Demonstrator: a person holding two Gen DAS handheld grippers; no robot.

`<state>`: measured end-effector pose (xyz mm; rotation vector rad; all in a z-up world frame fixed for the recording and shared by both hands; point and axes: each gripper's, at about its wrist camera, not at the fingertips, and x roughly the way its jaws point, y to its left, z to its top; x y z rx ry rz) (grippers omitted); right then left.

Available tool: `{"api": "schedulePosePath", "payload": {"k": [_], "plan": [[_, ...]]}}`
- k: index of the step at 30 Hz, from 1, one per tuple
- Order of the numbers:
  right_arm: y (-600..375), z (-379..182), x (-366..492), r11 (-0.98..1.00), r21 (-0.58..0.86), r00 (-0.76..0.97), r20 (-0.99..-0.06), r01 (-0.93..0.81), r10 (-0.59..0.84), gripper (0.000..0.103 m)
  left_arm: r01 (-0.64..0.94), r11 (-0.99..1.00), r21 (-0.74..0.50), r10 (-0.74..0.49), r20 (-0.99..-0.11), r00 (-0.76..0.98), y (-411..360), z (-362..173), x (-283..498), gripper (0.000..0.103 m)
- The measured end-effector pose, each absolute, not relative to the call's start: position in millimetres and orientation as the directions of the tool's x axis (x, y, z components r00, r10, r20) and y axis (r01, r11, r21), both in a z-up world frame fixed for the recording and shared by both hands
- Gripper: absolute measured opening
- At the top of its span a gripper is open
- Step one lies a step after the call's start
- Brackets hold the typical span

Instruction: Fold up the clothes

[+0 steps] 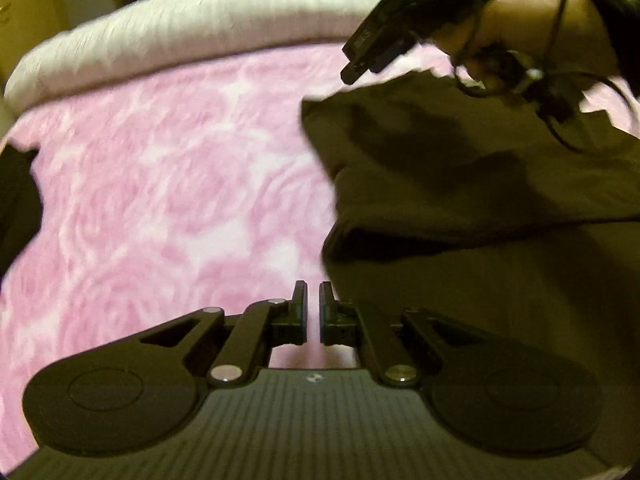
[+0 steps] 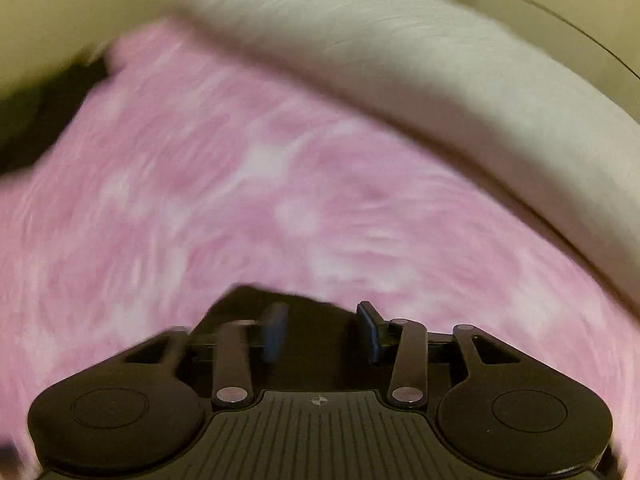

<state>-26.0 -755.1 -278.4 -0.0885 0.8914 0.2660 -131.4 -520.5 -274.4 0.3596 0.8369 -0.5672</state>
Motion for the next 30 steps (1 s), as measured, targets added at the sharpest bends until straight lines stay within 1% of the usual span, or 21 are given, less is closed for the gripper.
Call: {"api": "schedulePosePath", "payload": {"k": [1, 3, 5, 6, 7, 8, 9, 10, 11, 18, 22, 27, 30], "plan": [[-769, -272, -39, 0.97, 0.098, 0.614, -0.759, -0.223, 0.218, 0.041, 0.623, 0.777, 0.091, -0.344, -0.767, 0.541, -526, -272, -130, 0.004], [-792, -267, -72, 0.973, 0.174, 0.619, -0.751, -0.151, 0.23, 0.041, 0.672, 0.733, 0.107, -0.385, -0.749, 0.539, -540, -268, -126, 0.007], [-810, -270, -107, 0.972, 0.211, 0.601, -0.766, -0.099, 0.228, 0.041, 0.717, 0.688, 0.118, -0.422, -0.738, 0.527, -554, -268, -121, 0.008], [-820, -276, -126, 0.974, 0.218, 0.578, -0.787, -0.065, 0.215, 0.041, 0.736, 0.666, 0.121, -0.437, -0.736, 0.517, -561, -269, -117, 0.01], [-831, -283, -145, 0.975, 0.221, 0.551, -0.81, -0.029, 0.2, 0.041, 0.754, 0.644, 0.128, -0.435, -0.75, 0.498, -567, -274, -114, 0.015], [-845, -292, -164, 0.976, 0.217, 0.52, -0.836, 0.022, 0.174, 0.041, 0.772, 0.621, 0.134, -0.431, -0.764, 0.479, -573, -279, -111, 0.016], [-859, -298, -184, 0.974, 0.213, 0.5, -0.853, 0.075, 0.148, 0.041, 0.789, 0.596, 0.15, -0.415, -0.784, 0.462, -578, -285, -110, 0.016], [-873, -299, -203, 0.966, 0.236, 0.515, -0.844, 0.106, 0.15, 0.041, 0.801, 0.577, 0.162, -0.398, -0.8, 0.448, -581, -291, -110, 0.016], [-885, -298, -220, 0.964, 0.226, 0.515, -0.848, 0.138, 0.124, 0.041, 0.812, 0.558, 0.173, -0.38, -0.816, 0.435, -583, -296, -110, 0.016], [-940, -282, -297, 0.92, 0.163, 0.447, -0.895, 0.357, -0.015, 0.04, 0.829, 0.515, 0.219, -0.338, -0.837, 0.431, -589, -289, -121, 0.016], [-965, -253, -331, 0.835, 0.173, 0.444, -0.891, 0.522, -0.093, 0.04, 0.849, 0.488, 0.201, -0.368, -0.835, 0.409, -598, -273, -141, 0.016], [-1008, -211, -387, 0.732, 0.201, 0.481, -0.855, 0.651, -0.193, 0.04, 0.893, 0.413, 0.177, -0.414, -0.837, 0.358, -625, -254, -178, 0.016], [-1047, -192, -418, 0.653, 0.2, 0.475, -0.835, 0.731, -0.276, 0.041, 0.91, 0.379, 0.166, -0.438, -0.834, 0.334, -647, -241, -202, 0.019]]}}
